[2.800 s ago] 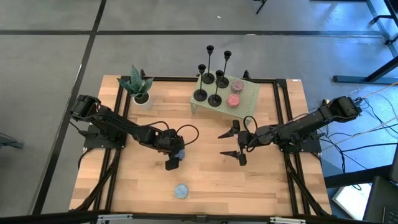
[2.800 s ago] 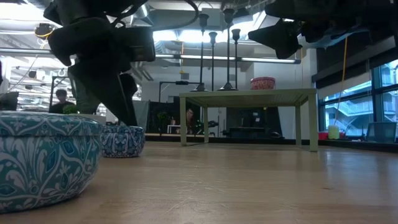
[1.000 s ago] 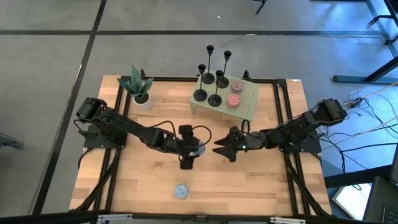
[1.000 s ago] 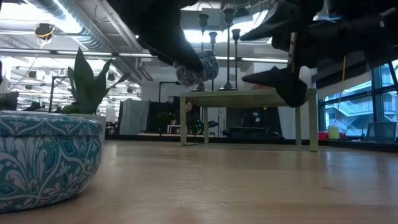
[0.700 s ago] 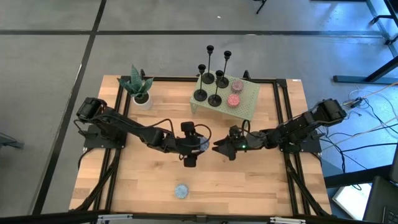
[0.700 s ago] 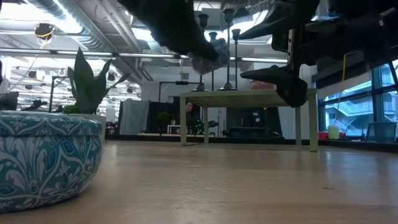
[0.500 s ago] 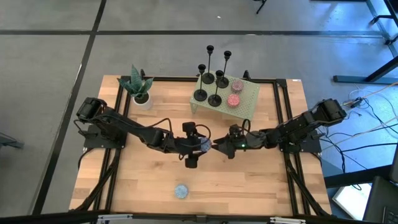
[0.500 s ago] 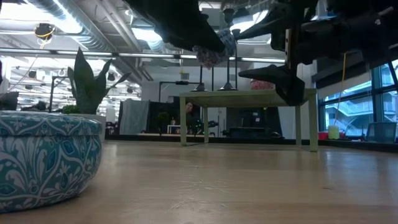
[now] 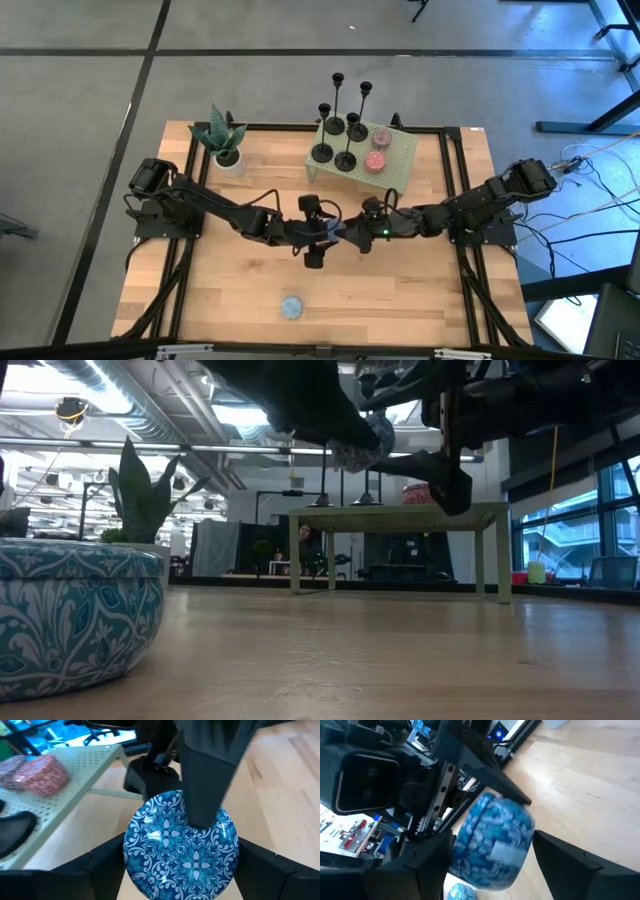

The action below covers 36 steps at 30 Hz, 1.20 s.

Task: Pick & Place candle stick holders
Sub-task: Put the blue scented candle on the shelf

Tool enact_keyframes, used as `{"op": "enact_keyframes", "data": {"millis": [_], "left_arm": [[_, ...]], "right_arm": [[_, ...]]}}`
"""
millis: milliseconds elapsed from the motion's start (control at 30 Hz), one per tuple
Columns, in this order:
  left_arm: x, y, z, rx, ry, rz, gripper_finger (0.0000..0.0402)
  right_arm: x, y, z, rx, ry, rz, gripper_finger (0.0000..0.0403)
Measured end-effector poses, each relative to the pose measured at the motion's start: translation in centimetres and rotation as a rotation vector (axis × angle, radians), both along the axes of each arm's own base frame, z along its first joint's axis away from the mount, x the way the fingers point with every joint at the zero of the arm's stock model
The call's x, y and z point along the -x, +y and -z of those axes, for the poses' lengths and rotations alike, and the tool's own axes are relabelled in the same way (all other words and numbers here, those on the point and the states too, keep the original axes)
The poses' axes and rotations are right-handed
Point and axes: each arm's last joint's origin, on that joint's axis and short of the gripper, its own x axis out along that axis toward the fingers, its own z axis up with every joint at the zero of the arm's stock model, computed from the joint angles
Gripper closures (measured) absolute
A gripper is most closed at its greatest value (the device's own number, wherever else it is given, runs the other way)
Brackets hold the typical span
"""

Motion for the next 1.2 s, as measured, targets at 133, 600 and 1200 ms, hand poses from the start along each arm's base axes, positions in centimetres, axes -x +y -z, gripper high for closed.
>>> {"op": "enact_keyframes", "data": {"millis": [133,600,1200], "left_arm": [[-0.03,0.03,-0.06,-0.021,-0.001,0.002,0.0100],[0.05,0.09,0.08,-0.081,0.029,0.020,0.0100],[0.04,-0.46,-0.49,-0.088,-0.006,0.079,0.0055]], "right_arm": [[-0.07,-0.22,-0.03,0.000,-0.003,0.008,0.0124],[-0.11,-0.53,0.06,-0.007,0.004,0.020,0.0194],[-0.03,-0.58,0.46,0.062,0.043,0.012,0.0201]]}}
